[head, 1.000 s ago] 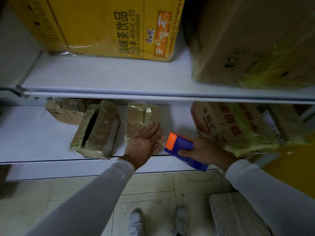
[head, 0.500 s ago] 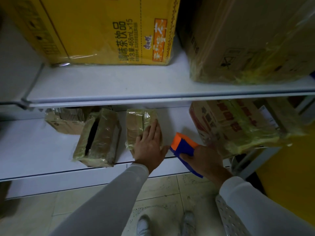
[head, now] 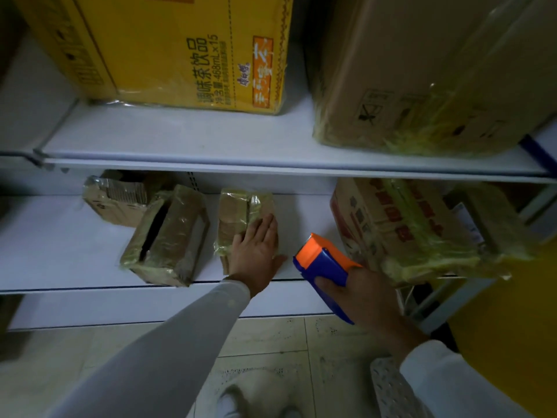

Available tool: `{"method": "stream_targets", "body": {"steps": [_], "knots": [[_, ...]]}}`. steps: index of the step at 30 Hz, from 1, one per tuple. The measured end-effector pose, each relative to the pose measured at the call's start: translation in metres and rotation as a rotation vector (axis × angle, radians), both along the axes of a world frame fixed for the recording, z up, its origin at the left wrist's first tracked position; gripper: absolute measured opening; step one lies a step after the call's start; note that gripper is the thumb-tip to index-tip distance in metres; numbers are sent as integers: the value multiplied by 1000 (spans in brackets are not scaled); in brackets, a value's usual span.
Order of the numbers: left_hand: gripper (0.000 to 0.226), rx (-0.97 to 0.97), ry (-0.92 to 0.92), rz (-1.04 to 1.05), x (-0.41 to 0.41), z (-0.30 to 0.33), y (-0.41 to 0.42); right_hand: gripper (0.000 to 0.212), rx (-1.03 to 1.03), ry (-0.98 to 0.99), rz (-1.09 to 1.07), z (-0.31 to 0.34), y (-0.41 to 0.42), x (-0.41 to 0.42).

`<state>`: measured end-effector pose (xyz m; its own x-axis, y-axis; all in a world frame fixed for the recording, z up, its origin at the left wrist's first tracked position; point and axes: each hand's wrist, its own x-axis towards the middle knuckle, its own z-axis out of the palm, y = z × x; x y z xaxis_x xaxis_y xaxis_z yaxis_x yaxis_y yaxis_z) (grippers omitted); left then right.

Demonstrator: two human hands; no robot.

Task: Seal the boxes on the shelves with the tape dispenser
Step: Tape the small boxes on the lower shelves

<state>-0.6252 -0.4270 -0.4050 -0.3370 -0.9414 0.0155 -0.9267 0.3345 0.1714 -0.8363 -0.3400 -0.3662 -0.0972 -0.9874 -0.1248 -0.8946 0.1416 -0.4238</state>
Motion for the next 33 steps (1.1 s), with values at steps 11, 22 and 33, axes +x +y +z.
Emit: {"method": "stream_targets", "body": {"steps": [11,22,33], "knots": [[59,-174,310,169,133,38,20,43,-1,-34,-83,44,3,60],[93,210,132,237,228,20,8,50,39,-28,-269,43,52,189],[92,205,-45,-30,289,29,4,51,63,-23,-230,37,70,230]]}}
